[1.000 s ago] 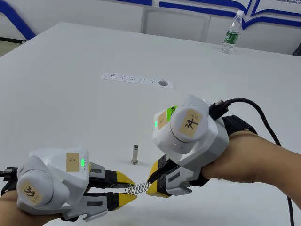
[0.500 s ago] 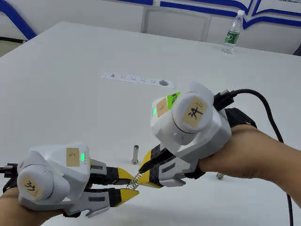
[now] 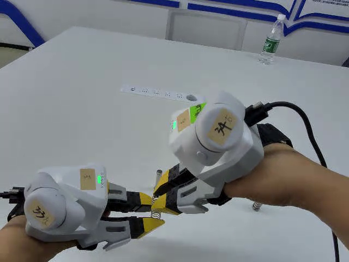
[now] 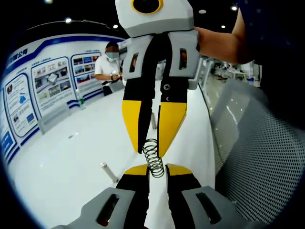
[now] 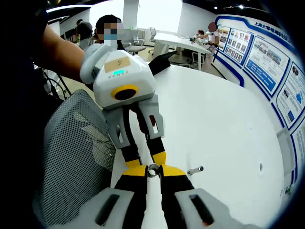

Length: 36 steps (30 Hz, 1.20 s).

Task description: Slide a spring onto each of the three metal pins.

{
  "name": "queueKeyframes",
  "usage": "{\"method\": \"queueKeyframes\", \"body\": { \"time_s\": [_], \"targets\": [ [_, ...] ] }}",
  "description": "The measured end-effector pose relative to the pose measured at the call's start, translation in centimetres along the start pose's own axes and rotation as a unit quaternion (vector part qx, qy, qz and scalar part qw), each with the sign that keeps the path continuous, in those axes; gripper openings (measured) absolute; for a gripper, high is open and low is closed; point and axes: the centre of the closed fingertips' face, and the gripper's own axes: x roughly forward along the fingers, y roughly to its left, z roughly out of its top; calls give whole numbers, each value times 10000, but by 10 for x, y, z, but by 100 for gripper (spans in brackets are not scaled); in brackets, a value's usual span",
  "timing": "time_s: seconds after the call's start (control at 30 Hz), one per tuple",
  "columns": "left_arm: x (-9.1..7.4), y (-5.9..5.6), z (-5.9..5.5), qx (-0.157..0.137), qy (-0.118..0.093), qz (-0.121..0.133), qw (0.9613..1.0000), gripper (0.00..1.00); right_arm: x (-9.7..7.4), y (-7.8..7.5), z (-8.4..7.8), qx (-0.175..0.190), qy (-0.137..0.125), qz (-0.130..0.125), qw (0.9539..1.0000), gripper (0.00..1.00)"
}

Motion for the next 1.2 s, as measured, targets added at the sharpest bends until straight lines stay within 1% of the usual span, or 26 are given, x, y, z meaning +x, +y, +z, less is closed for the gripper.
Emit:
{"method": "queueKeyframes", "body": {
  "time_s": [0.17,0.37,0.57,0.7,0.9,0.93,1.03,1.07,1.2],
  "targets": [
    [-1,3,1,-121,-32,52,9999,20,1,-2,-1,-2,22,-16,10000,11],
    [-7,8,-5,-330,-17,165,9993,26,-1,-9,-1,33,31,-69,10000,11],
    [-15,17,-13,-660,-31,360,9972,35,-6,-21,-2,126,-10,-209,9997,11],
    [-20,23,-15,-770,-49,476,9959,38,-9,-30,-2,178,-36,-305,9994,11],
    [-24,28,-18,-908,-66,585,9941,43,-14,-49,-3,244,-62,-545,9982,11],
    [-24,28,-18,-929,-70,588,9939,44,-15,-52,-3,262,-75,-559,9981,11],
    [-24,28,-19,-959,-63,601,9935,45,-16,-64,-2,283,-82,-709,9970,11],
    [-23,29,-19,-983,-64,607,9933,46,-16,-68,-3,265,-58,-763,9967,11],
    [-23,29,-19,-1023,-77,623,9928,48,-14,-82,-3,304,-100,-899,9954,11]
  ]
}}
